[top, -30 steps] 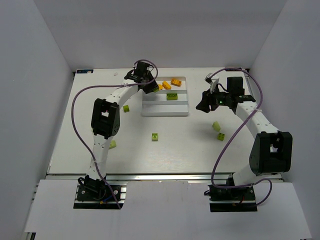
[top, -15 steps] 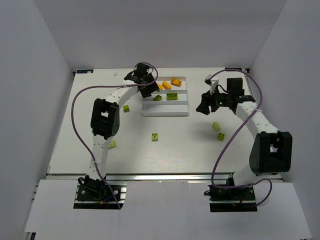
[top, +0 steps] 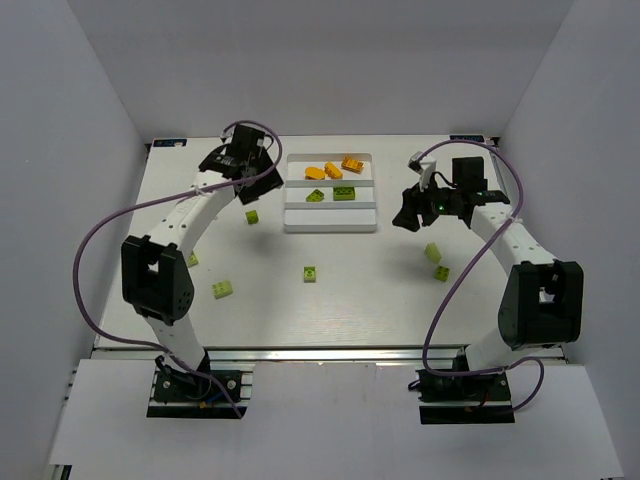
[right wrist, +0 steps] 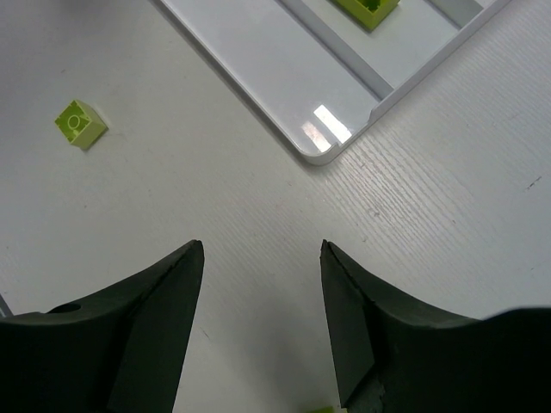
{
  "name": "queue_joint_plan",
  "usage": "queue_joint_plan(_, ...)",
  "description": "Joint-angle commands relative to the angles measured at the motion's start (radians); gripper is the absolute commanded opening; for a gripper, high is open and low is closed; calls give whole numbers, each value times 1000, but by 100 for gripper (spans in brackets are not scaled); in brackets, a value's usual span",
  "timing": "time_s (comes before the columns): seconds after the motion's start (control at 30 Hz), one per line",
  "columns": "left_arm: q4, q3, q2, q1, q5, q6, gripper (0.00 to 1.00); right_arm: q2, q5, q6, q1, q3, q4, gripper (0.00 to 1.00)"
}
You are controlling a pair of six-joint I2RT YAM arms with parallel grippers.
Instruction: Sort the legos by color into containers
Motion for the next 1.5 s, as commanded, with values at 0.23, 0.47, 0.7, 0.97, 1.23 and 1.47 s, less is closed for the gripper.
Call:
queue_joint_plan(0.23,-125,-2,151,33,-181,44,80,31,4,-2,2,36,-17,66)
queue_joint_plan(0.47,-185,216,347,44,-210,102,80,30,14,-3,1,27,-17,66)
queue_joint_plan(0.7,-226,292,417,76,-229,142,79,25,30,-12,-2,32,-24,66)
queue_joint_plan(0.97,-168,189,375,95,-203,142,78,33,37,-8,1,50,-41,66)
queue_joint_plan(1.23,-130,160,383,95,-151,136,70,36,45,-14,1,67,-58,66)
queue_joint_plan(1.47,-116,184,384,95,-140,145,40,25,43,-14,4,58,-63,64)
